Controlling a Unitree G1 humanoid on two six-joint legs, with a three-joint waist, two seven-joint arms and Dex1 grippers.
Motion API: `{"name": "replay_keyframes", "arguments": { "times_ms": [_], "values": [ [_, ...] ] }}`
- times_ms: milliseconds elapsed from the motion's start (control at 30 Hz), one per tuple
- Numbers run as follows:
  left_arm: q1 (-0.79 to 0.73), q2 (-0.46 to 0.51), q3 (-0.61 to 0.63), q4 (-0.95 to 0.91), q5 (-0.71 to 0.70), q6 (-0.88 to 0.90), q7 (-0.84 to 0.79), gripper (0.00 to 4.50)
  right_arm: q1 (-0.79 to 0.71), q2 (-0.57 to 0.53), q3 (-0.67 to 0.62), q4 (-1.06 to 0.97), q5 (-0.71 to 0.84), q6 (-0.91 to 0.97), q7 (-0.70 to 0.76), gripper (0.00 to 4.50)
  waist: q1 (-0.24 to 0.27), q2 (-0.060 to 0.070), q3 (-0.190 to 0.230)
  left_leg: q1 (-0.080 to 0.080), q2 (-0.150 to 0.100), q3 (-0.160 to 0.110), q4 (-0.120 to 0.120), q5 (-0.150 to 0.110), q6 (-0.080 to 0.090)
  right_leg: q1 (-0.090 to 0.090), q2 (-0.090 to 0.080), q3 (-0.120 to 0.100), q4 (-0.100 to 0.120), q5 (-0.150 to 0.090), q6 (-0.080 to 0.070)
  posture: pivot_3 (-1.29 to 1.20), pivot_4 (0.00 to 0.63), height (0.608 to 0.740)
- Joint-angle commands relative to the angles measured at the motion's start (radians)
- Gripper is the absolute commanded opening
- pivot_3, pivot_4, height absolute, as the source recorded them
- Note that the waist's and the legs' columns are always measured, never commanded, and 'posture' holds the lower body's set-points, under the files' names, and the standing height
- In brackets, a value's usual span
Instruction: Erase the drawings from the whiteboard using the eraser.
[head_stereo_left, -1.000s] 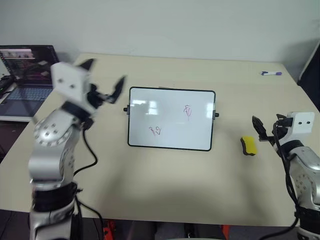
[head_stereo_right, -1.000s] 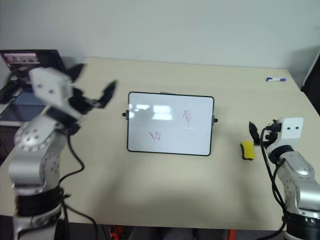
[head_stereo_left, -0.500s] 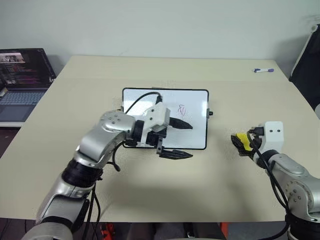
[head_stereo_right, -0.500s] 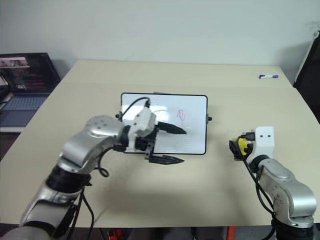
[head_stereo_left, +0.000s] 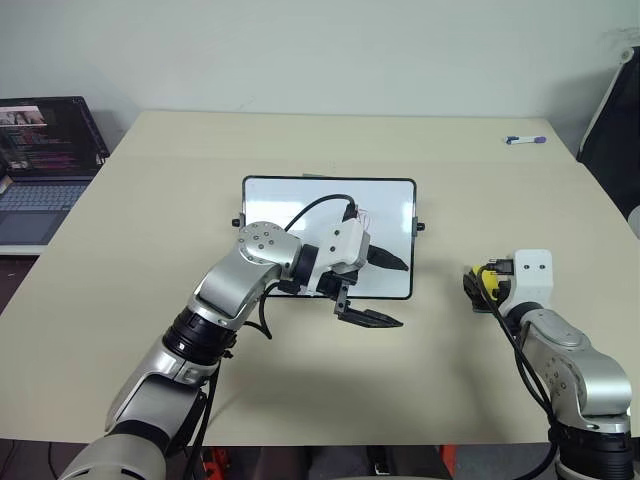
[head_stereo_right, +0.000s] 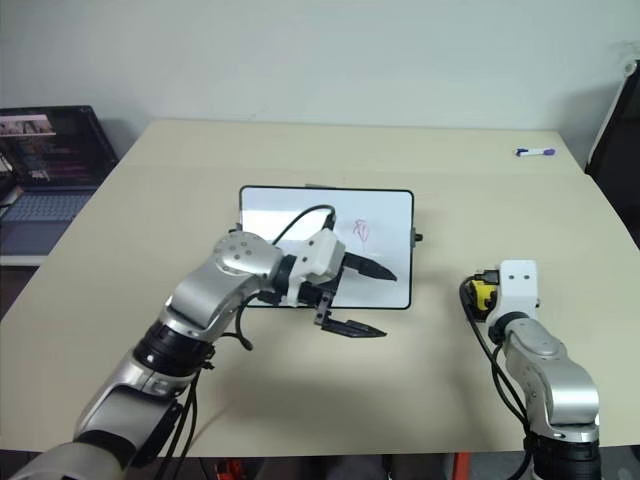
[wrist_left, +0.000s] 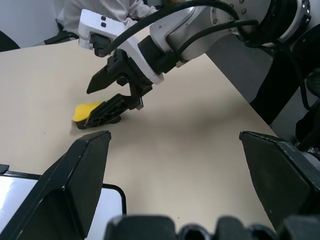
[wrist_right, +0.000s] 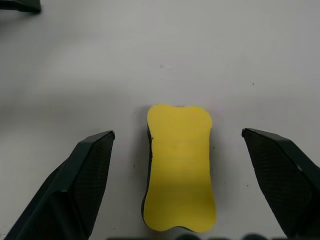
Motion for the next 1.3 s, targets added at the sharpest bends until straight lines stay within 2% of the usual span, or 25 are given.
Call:
{"name": "replay_keyframes", "arguments": {
  "times_ms": [33, 100, 300, 333, 467, 567, 667, 767, 833, 900, 1000, 1133, 1300],
  "values": [
    [0.000, -0.005, 0.018, -0.027, -0.002, -0.001, 0.008, 4.50, -0.021, 0.011, -0.015, 0.001, -0.006, -0.029, 0.012, 4.09, 0.000, 0.000, 0.000, 0.000, 0.000, 0.000, 0.000, 0.000, 0.000, 0.000, 0.000, 0.000, 0.000, 0.000, 0.000, 0.00, 0.150, 0.740],
    [0.005, -0.006, 0.020, -0.032, -0.001, 0.002, 0.014, 4.50, -0.024, 0.015, -0.015, 0.025, -0.014, -0.040, 0.014, 3.50, 0.000, 0.000, 0.000, 0.000, 0.000, 0.000, 0.000, 0.000, 0.000, 0.000, 0.000, 0.000, 0.000, 0.000, 0.000, 0.00, 0.150, 0.740],
    [0.026, 0.013, 0.045, -0.042, 0.000, 0.013, 0.045, 4.50, -0.026, 0.019, -0.016, 0.041, -0.030, -0.057, 0.022, 1.34, 0.000, 0.000, 0.000, 0.000, 0.000, 0.000, 0.000, 0.000, 0.000, 0.000, 0.000, 0.000, 0.000, 0.000, 0.000, 0.00, 0.150, 0.740],
    [0.030, 0.017, 0.061, -0.041, -0.001, 0.024, 0.066, 4.50, -0.025, 0.021, -0.019, 0.037, -0.030, -0.059, 0.023, 1.26, 0.000, 0.000, 0.000, 0.000, 0.000, 0.000, 0.000, 0.000, 0.000, 0.000, 0.000, 0.000, 0.000, 0.000, 0.000, 0.00, 0.150, 0.740],
    [0.048, 0.040, 0.107, -0.062, -0.008, 0.068, 0.115, 4.50, -0.017, 0.024, -0.029, 0.007, -0.025, -0.056, 0.028, 1.26, -0.001, 0.000, 0.000, 0.000, 0.000, 0.000, 0.000, 0.000, 0.000, 0.000, 0.000, 0.000, 0.000, 0.000, 0.000, 0.00, 0.150, 0.740],
    [0.098, 0.064, 0.198, -0.116, -0.010, 0.167, 0.248, 4.50, 0.045, -0.091, 0.072, -0.110, -0.102, -0.146, 0.104, 1.26, 0.000, 0.001, 0.000, 0.000, 0.000, 0.000, 0.000, 0.000, 0.000, 0.000, 0.000, 0.000, -0.001, 0.000, 0.000, 0.00, 0.150, 0.740],
    [0.144, 0.086, 0.247, -0.188, -0.038, 0.250, 0.303, 4.50, 0.081, -0.112, 0.117, -0.185, -0.125, -0.228, 0.140, 1.26, -0.003, 0.000, 0.001, -0.001, 0.001, 0.000, 0.000, 0.000, 0.000, 0.000, 0.000, 0.000, -0.001, -0.001, 0.002, 0.00, 0.150, 0.740],
    [0.182, 0.116, 0.272, -0.226, -0.032, 0.300, 0.344, 4.50, 0.023, -0.093, 0.120, -0.256, -0.085, -0.199, 0.167, 1.25, -0.004, 0.000, 0.001, 0.000, 0.001, -0.001, 0.000, 0.000, 0.000, 0.000, 0.000, -0.001, 0.000, -0.001, 0.002, 0.00, 0.150, 0.740],
    [0.207, 0.146, 0.284, -0.238, -0.017, 0.315, 0.365, 4.50, -0.071, -0.111, 0.191, -0.265, -0.090, -0.222, 0.227, 1.25, -0.006, 0.000, 0.001, 0.002, 0.001, 0.000, 0.000, 0.000, 0.000, 0.000, -0.001, 0.000, 0.002, -0.001, 0.002, 0.00, 0.150, 0.740],
    [0.228, 0.172, 0.293, -0.251, -0.010, 0.318, 0.377, 4.50, -0.159, -0.153, 0.289, -0.244, -0.130, -0.257, 0.298, 1.25, -0.008, 0.000, 0.001, 0.003, 0.001, 0.000, 0.000, 0.000, 0.000, 0.000, 0.000, 0.001, 0.002, -0.001, 0.002, 0.00, 0.150, 0.740],
    [0.253, 0.197, 0.302, -0.276, -0.024, 0.338, 0.386, 4.50, -0.235, -0.178, 0.369, -0.172, -0.203, -0.305, 0.320, 1.25, 0.000, -0.001, 0.001, 0.003, 0.001, -0.001, 0.000, 0.000, 0.000, 0.001, 0.000, -0.001, 0.001, -0.001, 0.002, 0.00, 0.150, 0.740],
    [0.307, 0.232, 0.291, -0.299, 0.000, 0.347, 0.410, 4.50, -0.352, -0.142, 0.458, 0.001, -0.291, -0.382, 0.329, 1.25, 0.003, -0.001, 0.001, 0.001, 0.000, 0.000, 0.000, 0.000, 0.000, 0.001, -0.002, 0.000, 0.000, 0.001, -0.003, 0.00, 0.150, 0.740],
    [0.312, 0.216, 0.272, -0.317, 0.013, 0.308, 0.431, 4.50, -0.435, -0.090, 0.499, 0.189, -0.375, -0.480, 0.316, 1.25, 0.007, -0.002, 0.002, -0.004, 0.000, -0.001, 0.003, 0.000, 0.000, -0.002, -0.002, -0.001, 0.000, 0.001, -0.003, 0.00, 0.150, 0.740]
  ]
}}
